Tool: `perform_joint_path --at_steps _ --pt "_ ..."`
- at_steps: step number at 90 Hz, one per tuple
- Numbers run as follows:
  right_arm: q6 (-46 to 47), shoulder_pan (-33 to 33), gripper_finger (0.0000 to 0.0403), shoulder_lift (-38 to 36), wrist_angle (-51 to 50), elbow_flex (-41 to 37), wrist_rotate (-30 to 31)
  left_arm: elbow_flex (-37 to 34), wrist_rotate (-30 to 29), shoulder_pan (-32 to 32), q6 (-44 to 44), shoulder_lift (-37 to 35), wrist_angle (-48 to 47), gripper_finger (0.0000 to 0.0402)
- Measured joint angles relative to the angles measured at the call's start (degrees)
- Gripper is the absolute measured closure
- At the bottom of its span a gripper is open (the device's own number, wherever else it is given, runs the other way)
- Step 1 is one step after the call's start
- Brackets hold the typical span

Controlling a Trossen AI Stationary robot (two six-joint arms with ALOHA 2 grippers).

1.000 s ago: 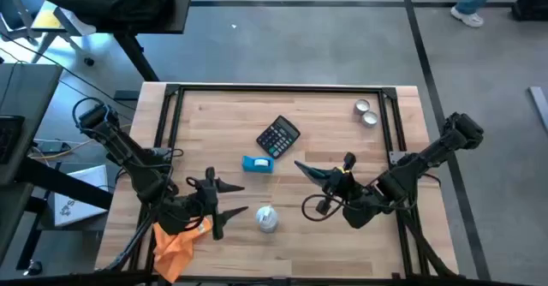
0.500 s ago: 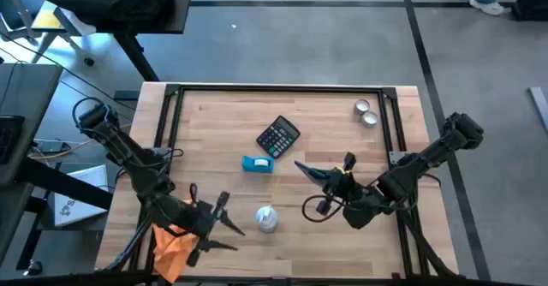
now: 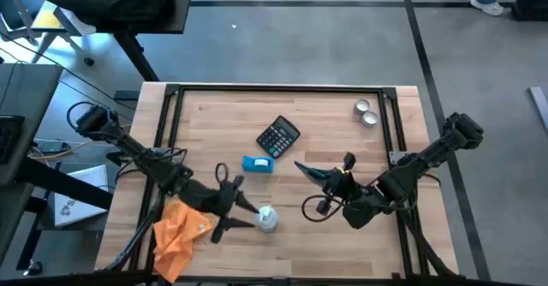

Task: Apply microfiber cloth
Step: Spray the cellphone using the white spray bottle

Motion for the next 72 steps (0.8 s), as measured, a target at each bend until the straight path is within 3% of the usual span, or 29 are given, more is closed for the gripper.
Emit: perform_joint_path --at_steps 27,47,66,72 --pt "0.0 0.0 0.0402 0.0 -0.6 0.0 -0.9 -0.2 -3.7 2.8 0.9 -2.7 -12.8 0.0209" --pt "0.0 0.0 0.0402 0.0 -0.6 0.0 -1.0 -0.2 -5.3 2.9 4.0 -2.6 -11.4 0.0209" --pt "0.0 0.0 0.0402 0.0 -0.6 0.0 -1.0 -0.2 -3.5 2.9 0.0 -2.6 -9.2 0.0208" --pt "0.0 0.0 0.0402 0.0 -0.6 0.0 -1.0 -0.2 -5.7 2.9 -1.5 -2.6 -9.1 0.0208"
